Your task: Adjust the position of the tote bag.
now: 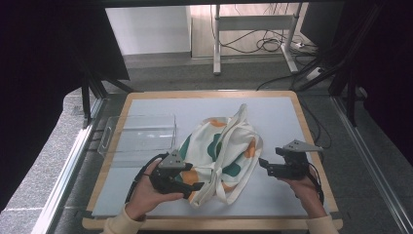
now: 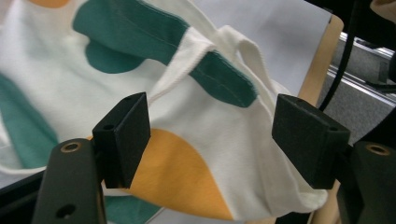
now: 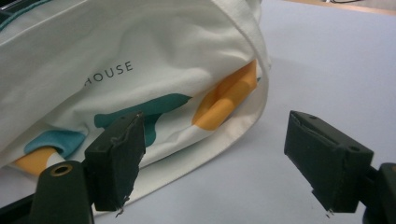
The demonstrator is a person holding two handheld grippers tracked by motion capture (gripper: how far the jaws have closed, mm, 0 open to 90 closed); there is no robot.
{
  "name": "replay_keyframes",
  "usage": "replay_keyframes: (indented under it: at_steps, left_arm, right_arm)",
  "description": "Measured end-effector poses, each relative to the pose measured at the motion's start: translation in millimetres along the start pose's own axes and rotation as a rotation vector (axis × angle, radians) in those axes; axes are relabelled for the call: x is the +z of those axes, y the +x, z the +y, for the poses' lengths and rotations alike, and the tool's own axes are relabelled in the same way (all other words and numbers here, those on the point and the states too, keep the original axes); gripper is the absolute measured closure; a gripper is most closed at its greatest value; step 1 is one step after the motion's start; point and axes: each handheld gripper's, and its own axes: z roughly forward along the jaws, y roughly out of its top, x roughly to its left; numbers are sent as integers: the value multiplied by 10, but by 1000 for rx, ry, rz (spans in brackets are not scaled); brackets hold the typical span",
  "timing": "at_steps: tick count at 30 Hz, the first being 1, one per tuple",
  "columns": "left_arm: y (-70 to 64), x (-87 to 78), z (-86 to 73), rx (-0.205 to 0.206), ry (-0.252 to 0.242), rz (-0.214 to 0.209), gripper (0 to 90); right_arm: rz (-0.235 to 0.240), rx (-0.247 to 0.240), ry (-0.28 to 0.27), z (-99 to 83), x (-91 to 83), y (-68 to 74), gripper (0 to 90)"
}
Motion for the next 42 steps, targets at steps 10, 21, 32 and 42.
replay_keyframes:
  at_steps: [10, 21, 32, 42]
  left_arm:
    - [-139, 157, 7, 23, 14, -50, 255]
    - [-231, 375, -61, 65, 95, 4, 357]
    - [-131, 382, -123, 60, 145, -26, 749]
    - [-61, 332, -141, 45, 121, -57, 843]
  right_arm:
    - [3, 6, 0, -22, 21, -8, 208]
    - [-13, 4, 21, -34, 45, -3, 207]
    - [-27, 31, 31, -59, 51, -51, 207]
    - [-21, 22, 38, -73, 74, -48, 207]
